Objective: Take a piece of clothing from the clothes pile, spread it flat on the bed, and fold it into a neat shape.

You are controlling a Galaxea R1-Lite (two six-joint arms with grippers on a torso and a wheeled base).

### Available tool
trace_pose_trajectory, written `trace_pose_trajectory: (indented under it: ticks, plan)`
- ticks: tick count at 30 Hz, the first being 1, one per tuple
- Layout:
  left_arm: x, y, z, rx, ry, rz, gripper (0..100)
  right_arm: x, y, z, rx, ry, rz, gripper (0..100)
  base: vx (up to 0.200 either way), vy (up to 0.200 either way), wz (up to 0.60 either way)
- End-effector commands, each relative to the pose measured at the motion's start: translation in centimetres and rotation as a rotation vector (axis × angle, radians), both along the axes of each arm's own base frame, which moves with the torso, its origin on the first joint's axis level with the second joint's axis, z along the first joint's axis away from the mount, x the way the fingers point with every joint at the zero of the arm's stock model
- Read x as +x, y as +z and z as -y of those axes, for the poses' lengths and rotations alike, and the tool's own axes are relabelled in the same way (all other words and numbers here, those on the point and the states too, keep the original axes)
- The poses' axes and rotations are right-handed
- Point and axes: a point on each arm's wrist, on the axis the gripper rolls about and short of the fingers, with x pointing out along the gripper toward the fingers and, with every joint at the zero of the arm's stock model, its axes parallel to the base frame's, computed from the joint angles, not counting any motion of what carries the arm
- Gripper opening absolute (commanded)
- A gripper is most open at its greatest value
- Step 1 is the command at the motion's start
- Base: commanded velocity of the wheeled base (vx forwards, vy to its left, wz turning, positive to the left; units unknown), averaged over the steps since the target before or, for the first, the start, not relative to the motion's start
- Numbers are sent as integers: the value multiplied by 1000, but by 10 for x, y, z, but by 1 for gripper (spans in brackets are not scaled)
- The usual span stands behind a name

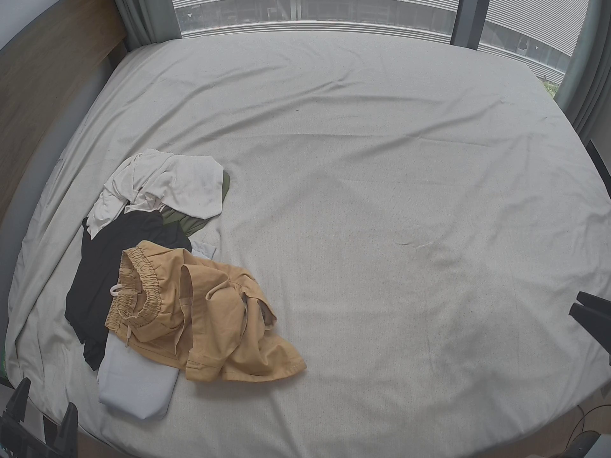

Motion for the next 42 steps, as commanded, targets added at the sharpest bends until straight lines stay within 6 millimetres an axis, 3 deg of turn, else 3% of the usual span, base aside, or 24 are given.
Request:
trace_pose_trajectory:
  ticks: [1, 5, 10, 21, 42]
  plan:
    - [0, -5, 0, 0, -1, -1, 100, 30, 1, -17, -16, 82, -100, 100, 0, 0, 0]
    - [0, -5, 0, 0, -1, -1, 100, 63, -3, -35, -34, 121, -132, 100, 0, 0, 0]
    - [0, -5, 0, 0, -1, -1, 100, 89, -9, -59, -63, 185, -188, 100, 0, 0, 0]
    - [0, -5, 0, 0, -1, -1, 100, 117, -21, -100, -89, 287, -286, 100, 0, 0, 0]
    - [0, -5, 0, 0, -1, -1, 100, 165, -80, -176, -171, 400, -397, 100, 0, 0, 0]
